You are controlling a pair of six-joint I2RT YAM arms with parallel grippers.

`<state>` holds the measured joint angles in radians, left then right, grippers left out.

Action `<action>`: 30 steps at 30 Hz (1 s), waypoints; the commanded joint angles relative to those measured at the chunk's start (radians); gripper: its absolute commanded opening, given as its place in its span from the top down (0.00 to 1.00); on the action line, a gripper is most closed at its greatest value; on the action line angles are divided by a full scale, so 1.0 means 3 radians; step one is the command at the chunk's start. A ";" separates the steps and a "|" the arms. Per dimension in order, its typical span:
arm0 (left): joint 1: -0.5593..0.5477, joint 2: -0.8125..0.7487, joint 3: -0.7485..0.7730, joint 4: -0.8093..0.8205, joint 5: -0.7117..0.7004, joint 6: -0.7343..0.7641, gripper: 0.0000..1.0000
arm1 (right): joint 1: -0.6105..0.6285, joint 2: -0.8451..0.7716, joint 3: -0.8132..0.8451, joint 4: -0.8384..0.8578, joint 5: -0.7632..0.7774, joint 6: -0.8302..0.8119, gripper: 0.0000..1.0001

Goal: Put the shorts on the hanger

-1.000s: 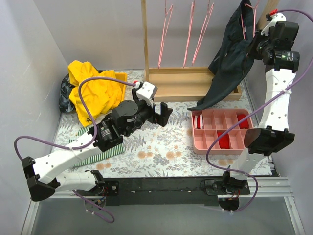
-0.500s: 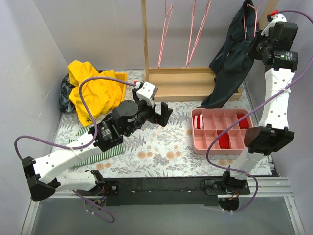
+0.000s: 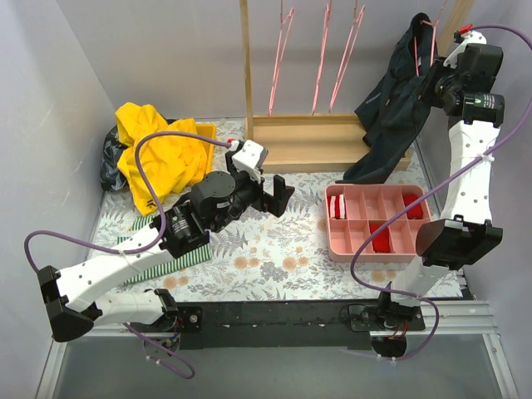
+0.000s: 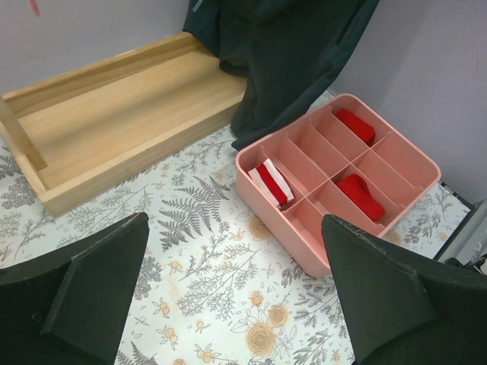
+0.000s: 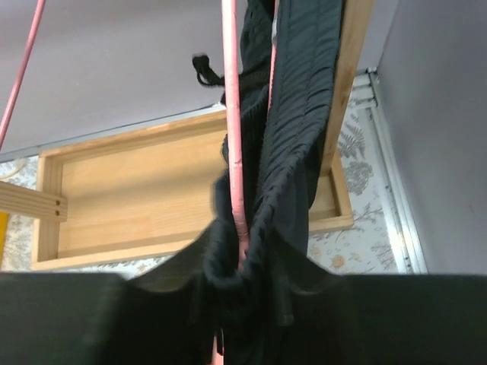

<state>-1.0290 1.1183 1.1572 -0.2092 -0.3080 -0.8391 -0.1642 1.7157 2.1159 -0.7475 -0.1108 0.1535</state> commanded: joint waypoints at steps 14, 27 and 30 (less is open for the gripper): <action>0.0014 -0.0036 0.0023 -0.0090 -0.0037 -0.0250 0.02 | -0.0020 -0.0804 -0.0282 0.0180 -0.0095 0.0107 0.13; 0.0071 0.0103 -0.0165 -0.0704 -0.0093 -0.1349 0.02 | 0.0810 -0.3003 -0.3129 0.0615 -0.0398 0.0536 0.02; 0.0071 -0.0020 -0.0481 -0.0658 -0.0067 -0.1594 0.02 | 0.1266 -0.3320 -0.3774 0.0732 -0.0239 0.0745 0.01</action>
<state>-1.0138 1.1786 1.1042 -0.3717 -0.3313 -1.1751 0.0669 0.7879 1.1492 -0.6056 -0.2123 0.2878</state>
